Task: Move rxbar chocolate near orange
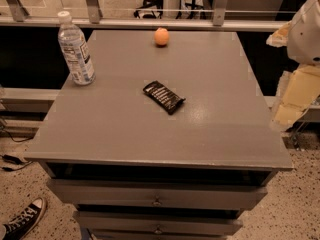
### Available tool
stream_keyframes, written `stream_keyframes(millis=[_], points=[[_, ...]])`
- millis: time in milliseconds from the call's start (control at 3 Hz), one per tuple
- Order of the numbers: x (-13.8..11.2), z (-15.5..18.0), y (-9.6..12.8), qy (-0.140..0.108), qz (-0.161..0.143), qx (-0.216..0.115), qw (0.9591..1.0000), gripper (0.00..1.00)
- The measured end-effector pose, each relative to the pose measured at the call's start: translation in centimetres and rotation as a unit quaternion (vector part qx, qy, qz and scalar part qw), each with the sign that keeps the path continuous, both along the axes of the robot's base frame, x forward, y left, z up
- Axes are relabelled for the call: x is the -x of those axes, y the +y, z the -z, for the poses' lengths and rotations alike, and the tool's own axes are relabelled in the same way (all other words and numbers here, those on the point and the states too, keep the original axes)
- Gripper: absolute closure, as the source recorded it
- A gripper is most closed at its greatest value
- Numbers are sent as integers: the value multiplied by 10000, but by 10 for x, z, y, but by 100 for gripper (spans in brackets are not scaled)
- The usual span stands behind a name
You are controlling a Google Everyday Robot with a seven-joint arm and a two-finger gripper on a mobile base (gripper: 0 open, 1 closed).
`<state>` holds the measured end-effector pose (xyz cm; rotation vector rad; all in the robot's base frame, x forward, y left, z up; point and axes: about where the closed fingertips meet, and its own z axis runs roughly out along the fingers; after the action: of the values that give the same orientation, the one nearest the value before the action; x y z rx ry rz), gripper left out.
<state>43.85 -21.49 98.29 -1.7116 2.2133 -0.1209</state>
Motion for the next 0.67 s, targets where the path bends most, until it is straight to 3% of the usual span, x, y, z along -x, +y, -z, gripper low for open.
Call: stream_keyframes(millis=[333, 667], points=[[0, 0, 0, -1, 0, 0, 10000, 0], [-10, 12, 5, -52, 1, -261, 9996, 0]])
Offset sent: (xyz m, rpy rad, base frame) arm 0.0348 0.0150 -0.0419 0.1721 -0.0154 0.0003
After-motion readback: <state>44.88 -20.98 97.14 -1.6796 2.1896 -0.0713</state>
